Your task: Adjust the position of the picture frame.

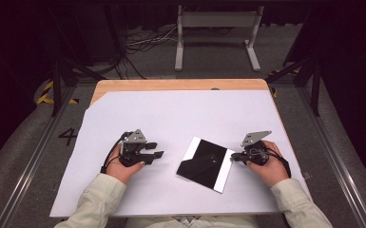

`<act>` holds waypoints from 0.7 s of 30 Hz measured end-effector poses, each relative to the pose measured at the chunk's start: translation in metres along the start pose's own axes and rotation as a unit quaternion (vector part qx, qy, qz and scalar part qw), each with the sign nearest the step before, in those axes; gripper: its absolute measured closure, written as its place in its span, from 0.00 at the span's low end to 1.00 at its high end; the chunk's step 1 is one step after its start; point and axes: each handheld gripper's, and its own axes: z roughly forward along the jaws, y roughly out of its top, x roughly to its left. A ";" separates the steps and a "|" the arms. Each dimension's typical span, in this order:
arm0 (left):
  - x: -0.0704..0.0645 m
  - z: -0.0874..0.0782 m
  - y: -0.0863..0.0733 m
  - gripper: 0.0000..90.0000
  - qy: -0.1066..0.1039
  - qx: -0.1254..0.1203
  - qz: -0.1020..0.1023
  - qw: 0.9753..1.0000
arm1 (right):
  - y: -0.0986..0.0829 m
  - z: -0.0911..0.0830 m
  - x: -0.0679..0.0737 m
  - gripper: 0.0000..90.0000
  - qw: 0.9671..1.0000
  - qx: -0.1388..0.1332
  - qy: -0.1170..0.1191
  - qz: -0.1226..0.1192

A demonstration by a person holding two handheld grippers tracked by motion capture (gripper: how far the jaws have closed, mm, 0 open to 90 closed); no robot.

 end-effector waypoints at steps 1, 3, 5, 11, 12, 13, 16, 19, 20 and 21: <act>0.000 0.000 0.000 0.58 0.000 0.000 -0.001 1.000 | 0.002 0.002 0.000 1.00 1.000 -0.002 -0.002 0.001; 0.000 -0.001 0.000 0.58 0.001 0.001 -0.002 1.000 | 0.007 0.008 -0.001 1.00 1.000 -0.006 -0.004 0.005; 0.000 -0.001 0.000 0.58 0.001 0.000 -0.003 1.000 | 0.014 0.013 -0.002 1.00 1.000 -0.006 -0.009 0.003; 0.001 -0.001 0.000 0.58 -0.002 0.001 -0.003 1.000 | 0.032 0.029 -0.003 1.00 1.000 -0.009 -0.016 -0.001; 0.001 -0.001 -0.001 0.58 -0.002 0.000 -0.003 1.000 | 0.035 0.031 -0.003 1.00 1.000 -0.009 -0.017 -0.001; 0.001 -0.001 -0.001 0.58 -0.002 0.000 -0.003 1.000 | 0.038 0.034 -0.003 1.00 1.000 -0.011 -0.017 -0.001; 0.001 -0.002 -0.001 0.58 -0.002 0.000 -0.005 1.000 | 0.042 0.039 -0.003 1.00 1.000 -0.017 -0.012 -0.003; 0.002 -0.002 -0.001 0.58 -0.003 0.000 -0.002 1.000 | 0.044 0.042 -0.003 1.00 1.000 -0.022 -0.008 -0.003; 0.002 -0.001 -0.001 0.58 -0.003 0.001 -0.002 1.000 | 0.044 0.043 -0.003 1.00 1.000 -0.023 -0.007 -0.001; 0.002 -0.001 -0.001 0.58 -0.003 0.001 -0.003 1.000 | 0.045 0.044 -0.003 1.00 1.000 -0.025 -0.005 -0.001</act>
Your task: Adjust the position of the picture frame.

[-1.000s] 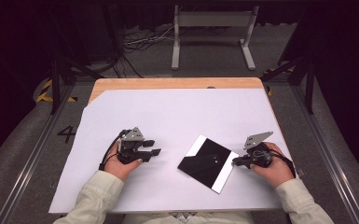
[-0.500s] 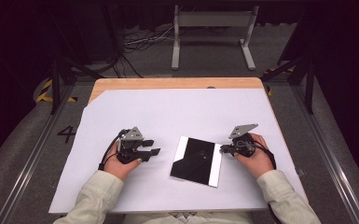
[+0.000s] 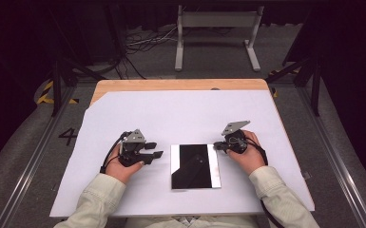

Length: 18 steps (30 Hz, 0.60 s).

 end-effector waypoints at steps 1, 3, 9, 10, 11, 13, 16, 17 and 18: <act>0.000 0.000 0.000 0.58 0.000 0.000 0.001 1.000 | 0.000 0.001 0.000 1.00 1.000 -0.004 0.000 0.003; 0.000 -0.001 0.000 0.58 0.001 -0.001 0.000 1.000 | -0.002 0.000 -0.001 1.00 1.000 -0.009 0.004 0.007; 0.001 -0.002 0.001 0.59 0.002 -0.001 -0.003 1.000 | -0.002 -0.012 0.002 1.00 1.000 -0.014 0.008 0.001; 0.001 -0.002 0.001 0.59 0.003 -0.002 -0.004 1.000 | -0.002 -0.015 0.004 1.00 1.000 -0.016 0.011 -0.003; 0.001 -0.002 0.001 0.59 0.004 -0.001 -0.004 1.000 | -0.002 -0.018 0.007 1.00 1.000 -0.016 0.014 -0.008; 0.000 -0.003 0.002 0.59 0.007 0.000 -0.001 1.000 | -0.003 -0.024 0.014 1.00 0.999 -0.013 0.026 -0.019; 0.000 -0.004 0.004 0.59 0.014 -0.008 0.012 1.000 | -0.005 -0.029 0.023 1.00 0.999 -0.002 0.038 -0.032; 0.000 -0.004 0.004 0.59 0.019 -0.009 0.018 1.000 | -0.006 -0.031 0.027 1.00 0.998 0.000 0.046 -0.033; -0.001 -0.004 0.005 0.59 0.026 -0.013 0.022 0.999 | -0.006 -0.032 0.030 1.00 0.998 0.002 0.051 -0.034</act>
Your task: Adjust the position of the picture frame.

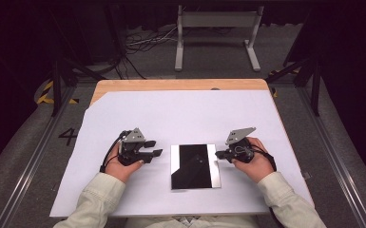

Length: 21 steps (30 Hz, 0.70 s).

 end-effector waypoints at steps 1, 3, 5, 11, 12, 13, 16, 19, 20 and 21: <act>0.000 0.000 0.000 0.59 0.003 -0.002 -0.002 1.000 | 0.000 -0.001 0.004 1.00 1.000 0.003 0.004 -0.003; 0.002 -0.001 0.002 0.59 0.005 -0.006 0.002 1.000 | -0.001 -0.003 0.008 1.00 1.000 0.005 0.009 -0.003; 0.004 -0.001 0.003 0.59 0.003 -0.009 -0.002 1.000 | -0.002 -0.004 0.013 1.00 1.000 0.006 0.015 -0.001; 0.004 0.003 0.011 0.62 0.007 -0.019 0.020 1.000 | -0.008 -0.006 0.024 1.00 1.000 0.015 0.024 -0.004; 0.005 0.004 0.012 0.62 0.007 -0.019 0.021 1.000 | -0.009 -0.007 0.026 1.00 1.000 0.017 0.024 -0.003; 0.005 0.005 0.013 0.62 0.006 -0.018 0.018 1.000 | -0.010 -0.007 0.028 1.00 0.999 0.021 0.025 -0.006; 0.007 0.007 0.015 0.62 0.003 -0.018 0.011 1.000 | -0.012 -0.007 0.031 1.00 0.999 0.028 0.022 -0.006; 0.011 0.011 0.018 0.62 0.009 -0.012 0.003 1.000 | -0.016 -0.007 0.036 1.00 0.999 0.036 0.026 -0.004; 0.012 0.012 0.018 0.63 0.012 -0.011 0.001 1.000 | -0.017 -0.007 0.038 1.00 0.999 0.038 0.030 -0.005; 0.013 0.013 0.019 0.63 0.012 -0.009 -0.001 1.000 | -0.017 -0.008 0.040 1.00 0.999 0.038 0.036 -0.005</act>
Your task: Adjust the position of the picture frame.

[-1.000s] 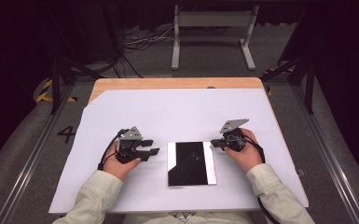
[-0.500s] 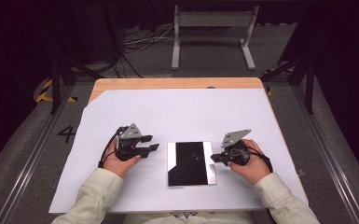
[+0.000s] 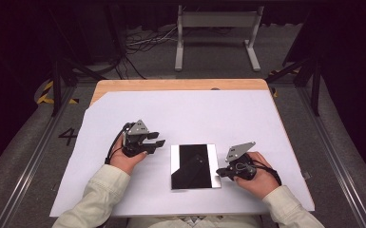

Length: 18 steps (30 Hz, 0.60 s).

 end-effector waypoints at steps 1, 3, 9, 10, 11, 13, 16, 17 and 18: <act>0.001 0.001 0.000 0.63 0.000 0.000 -0.002 1.000 | 0.000 0.000 0.002 1.00 1.000 0.001 0.005 -0.001; 0.003 0.002 0.001 0.63 -0.001 0.002 -0.003 1.000 | -0.001 0.000 0.007 1.00 1.000 0.003 0.013 -0.007; 0.007 0.005 0.003 0.63 -0.007 0.005 -0.015 1.000 | -0.005 0.002 0.019 1.00 0.999 0.017 0.020 -0.022; 0.008 0.006 0.003 0.63 -0.009 0.009 -0.019 1.000 | -0.006 0.002 0.020 1.00 0.999 0.016 0.024 -0.021; 0.009 0.007 0.002 0.63 -0.009 0.012 -0.022 1.000 | -0.006 0.001 0.021 1.00 0.999 0.017 0.026 -0.023; 0.010 0.008 0.002 0.63 -0.010 0.015 -0.025 1.000 | -0.006 0.001 0.024 1.00 0.999 0.018 0.030 -0.027; 0.010 0.008 0.002 0.63 -0.013 0.015 -0.029 0.999 | -0.006 0.002 0.029 1.00 0.998 0.025 0.038 -0.037; 0.010 0.007 0.002 0.63 -0.013 0.014 -0.030 0.999 | -0.007 0.003 0.030 1.00 0.998 0.027 0.041 -0.040; 0.010 0.007 0.002 0.63 -0.013 0.014 -0.030 0.999 | -0.007 0.003 0.030 1.00 0.998 0.027 0.041 -0.040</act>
